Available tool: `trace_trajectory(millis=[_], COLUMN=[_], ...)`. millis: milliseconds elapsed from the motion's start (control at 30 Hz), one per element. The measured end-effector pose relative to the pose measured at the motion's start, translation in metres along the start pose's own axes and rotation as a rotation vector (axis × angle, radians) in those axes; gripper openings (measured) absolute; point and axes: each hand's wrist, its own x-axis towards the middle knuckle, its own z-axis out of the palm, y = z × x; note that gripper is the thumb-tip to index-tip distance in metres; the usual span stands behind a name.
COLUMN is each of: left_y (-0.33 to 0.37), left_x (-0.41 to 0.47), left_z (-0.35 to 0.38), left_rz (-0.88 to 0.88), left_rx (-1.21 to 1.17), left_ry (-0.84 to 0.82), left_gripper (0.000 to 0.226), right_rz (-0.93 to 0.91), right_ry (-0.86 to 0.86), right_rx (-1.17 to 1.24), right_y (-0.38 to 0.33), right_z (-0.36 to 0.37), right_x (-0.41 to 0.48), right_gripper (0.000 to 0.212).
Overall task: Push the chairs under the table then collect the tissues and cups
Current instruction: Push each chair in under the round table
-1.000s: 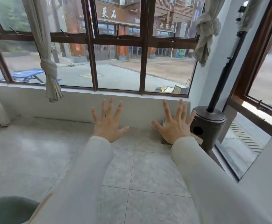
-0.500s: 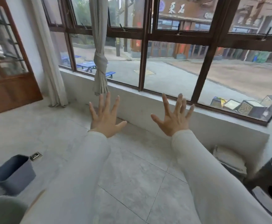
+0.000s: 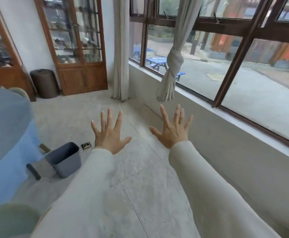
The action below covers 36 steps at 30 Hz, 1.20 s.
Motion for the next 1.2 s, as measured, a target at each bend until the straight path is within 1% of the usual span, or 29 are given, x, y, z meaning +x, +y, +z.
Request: trace_trajectory(millis=[100,233,300,467,567,633,733,833,933,1033,1100,1133,1200], left_y=[-0.044,-0.112,-0.151,-0.251,-0.294,-0.315,-0.334,-0.342,-0.346,-0.345,-0.346,-0.349,-0.359], left_x=[0.041,0.058,0.054,0.003,-0.030,-0.052,-0.087,-0.105,-0.108,-0.106,-0.106,-0.106,-0.107], left_z=[0.007,0.013,0.017,0.034,0.046,0.055,0.075,0.101,0.137,0.177,0.205,0.215,0.235], left_rz=[-0.121,-0.296,-0.406,-0.779,-1.035,-1.211,-1.486,-1.710,-1.912,-2.072,-2.148,-2.165,-2.168], left_rx=[-0.019,-0.015,0.000,0.040,0.008,-0.018,-0.064,-0.119,-0.246,-0.406,-0.503,-0.549,-0.662], left_ry=[0.012,0.005,-0.009,-0.048,-0.036,-0.017,0.011,0.008,0.049,0.103,0.140,0.161,0.258], left_gripper=[0.102,0.102,0.102,0.101,0.101,0.101,0.103,0.104,0.105,0.107,0.108,0.108,0.107], right_rz=[-0.081,-0.245,-0.318,-0.660,-0.870,-1.044,-1.324,-1.583,-1.848,-2.050,-2.198,-2.269,-2.395], right_ry=[-0.007,-0.057,-0.078,-0.204,-0.270,-0.307,-0.408,-0.459,-0.504,-0.551,-0.529,-0.502,-0.455], right_rx=[0.049,0.082,0.111,0.166,0.198,0.215,0.234,0.199,0.119,0.027,-0.055,-0.085,-0.115], right_y=[-0.050,-0.125,-0.168,-0.304,-0.389,-0.440,-0.512,-0.562,-0.603,-0.632,-0.649,-0.657,-0.676], right_z=[0.021,0.056,0.075,0.131,0.163,0.183,0.212,0.239,0.268,0.294,0.311,0.316,0.330], right_x=[0.063,0.121,0.142,0.162,0.153,0.138,0.102,0.069,0.041,0.014,-0.007,-0.016,-0.040], right_gripper=[0.091,0.091,0.091,0.088,0.089,0.092,0.098,0.104,0.113,0.118,0.120,0.120,0.119])
